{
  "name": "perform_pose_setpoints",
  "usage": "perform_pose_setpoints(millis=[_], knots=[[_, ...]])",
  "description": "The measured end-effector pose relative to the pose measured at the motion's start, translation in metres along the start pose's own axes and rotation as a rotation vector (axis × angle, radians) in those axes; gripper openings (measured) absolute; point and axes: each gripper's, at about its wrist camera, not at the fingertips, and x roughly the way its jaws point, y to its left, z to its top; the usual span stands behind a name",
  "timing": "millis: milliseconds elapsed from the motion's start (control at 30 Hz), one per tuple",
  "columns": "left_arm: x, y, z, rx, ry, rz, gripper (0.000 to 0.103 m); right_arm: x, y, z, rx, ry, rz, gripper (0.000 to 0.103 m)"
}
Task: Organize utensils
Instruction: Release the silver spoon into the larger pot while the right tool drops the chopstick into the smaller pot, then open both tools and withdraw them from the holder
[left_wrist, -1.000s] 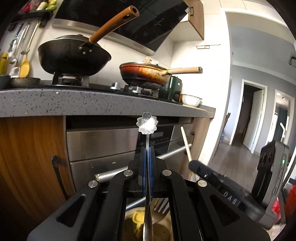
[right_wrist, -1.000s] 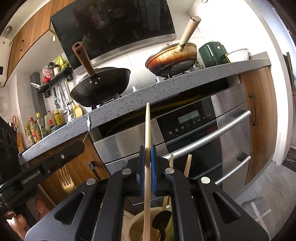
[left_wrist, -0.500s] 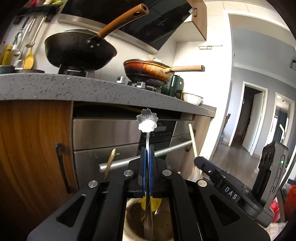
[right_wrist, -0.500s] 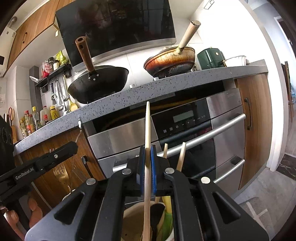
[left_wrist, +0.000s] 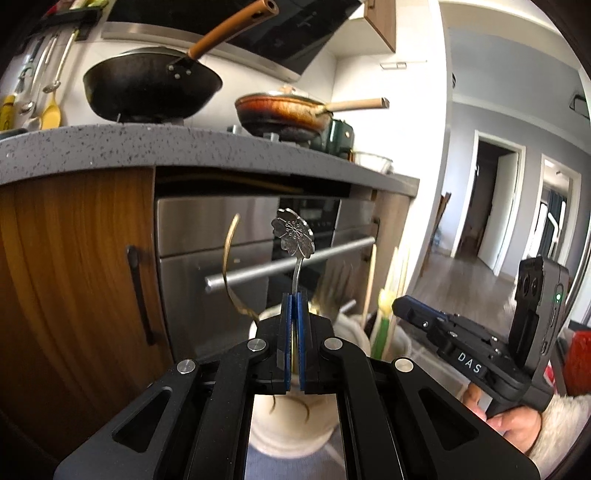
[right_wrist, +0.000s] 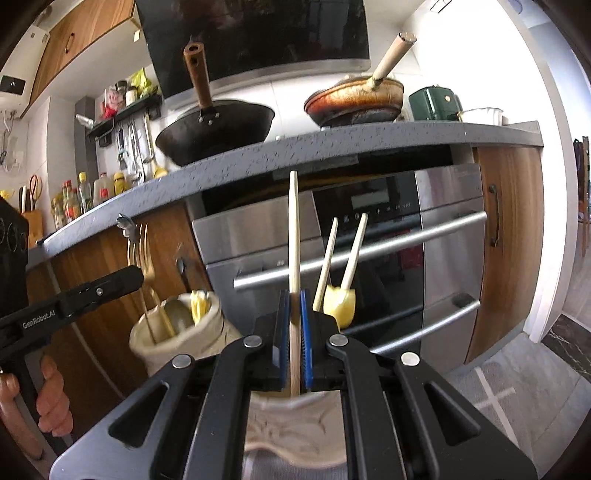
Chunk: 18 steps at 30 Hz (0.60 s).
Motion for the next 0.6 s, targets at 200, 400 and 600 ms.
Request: perform_pose_setpoints(millis=[200,400,600], knots=[[0.003,-0.005,-0.004,0.007,0.067,0.012,0.003,0.003,0.002,-0.003,-0.003,0.087,-0.003,0.006],[0.003,-0.007,-0.003,0.01,0.101,0.045,0.028,0.001,0.0,-0.001,0.025,0.124,0.003,0.014],[-0.012,-0.009,0.002,0.013,0.086,0.067,0.057,-0.019,0.001,0.007,0.038,0.105,0.004,0.045]])
